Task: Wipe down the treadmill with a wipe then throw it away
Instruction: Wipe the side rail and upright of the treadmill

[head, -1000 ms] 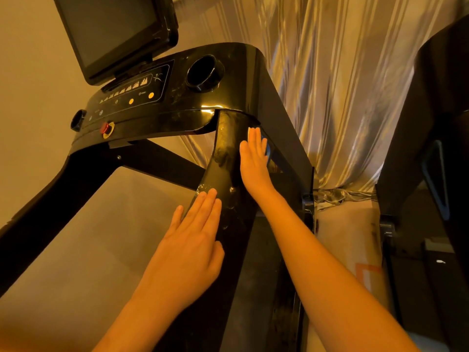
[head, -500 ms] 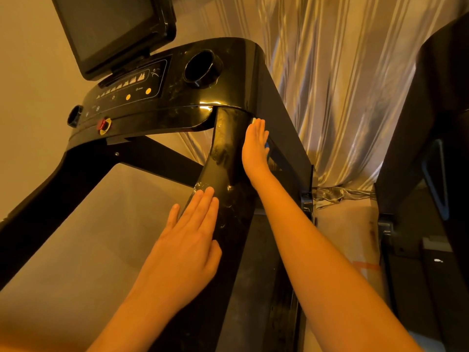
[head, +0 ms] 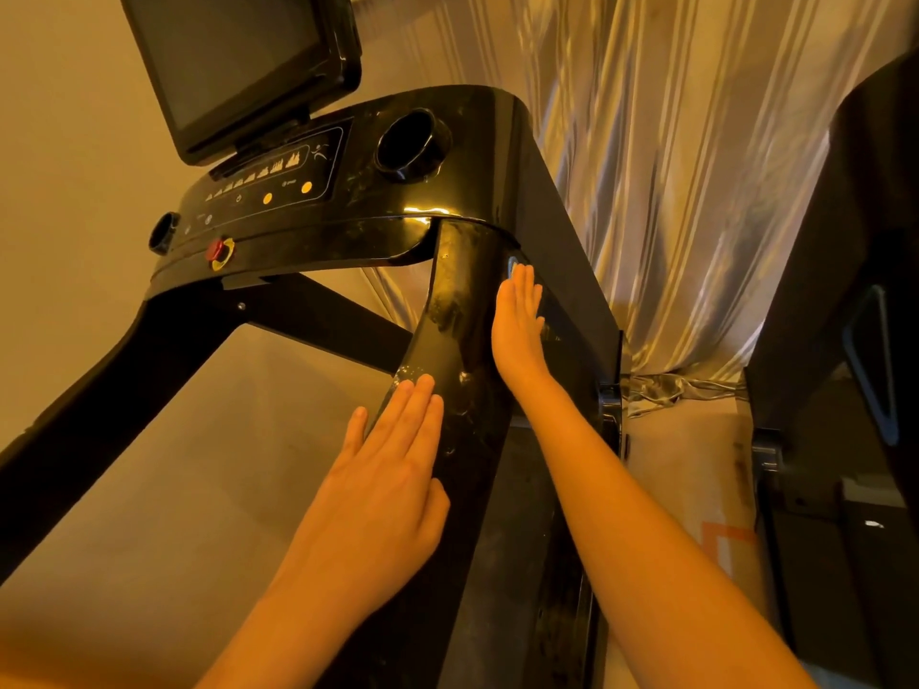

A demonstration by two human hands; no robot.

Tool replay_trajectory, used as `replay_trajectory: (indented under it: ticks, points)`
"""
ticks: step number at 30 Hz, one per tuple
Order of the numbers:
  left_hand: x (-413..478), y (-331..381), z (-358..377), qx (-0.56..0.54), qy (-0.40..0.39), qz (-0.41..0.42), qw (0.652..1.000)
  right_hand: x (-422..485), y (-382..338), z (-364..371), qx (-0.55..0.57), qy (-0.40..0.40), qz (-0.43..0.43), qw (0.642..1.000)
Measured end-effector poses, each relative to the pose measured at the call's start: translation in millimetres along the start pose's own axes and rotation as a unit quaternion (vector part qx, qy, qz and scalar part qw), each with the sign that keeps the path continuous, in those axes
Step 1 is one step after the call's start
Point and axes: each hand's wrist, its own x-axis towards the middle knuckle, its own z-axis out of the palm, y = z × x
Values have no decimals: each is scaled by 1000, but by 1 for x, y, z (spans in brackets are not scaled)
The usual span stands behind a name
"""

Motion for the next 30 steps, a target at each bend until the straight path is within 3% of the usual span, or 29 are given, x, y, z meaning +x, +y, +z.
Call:
replay_trajectory:
  ticks: [4,13,17,26,30]
  points:
    - [0,-1,1,6,8,5,1000,-10,8,3,43,-15,33,998]
    - [0,6,-7,8,-10,-9,1000,-16,24,7,112,-11,-9,994]
    - [0,4,-4,11,0,0,1000,2,22,1,136,-18,14,990]
    - [0,2,-3,-3,-8,-4,1000,-10,36,10,147,-4,16,989]
    - [-1,-4,4,43,-22,1,999,18,22,1,111,0,17,994]
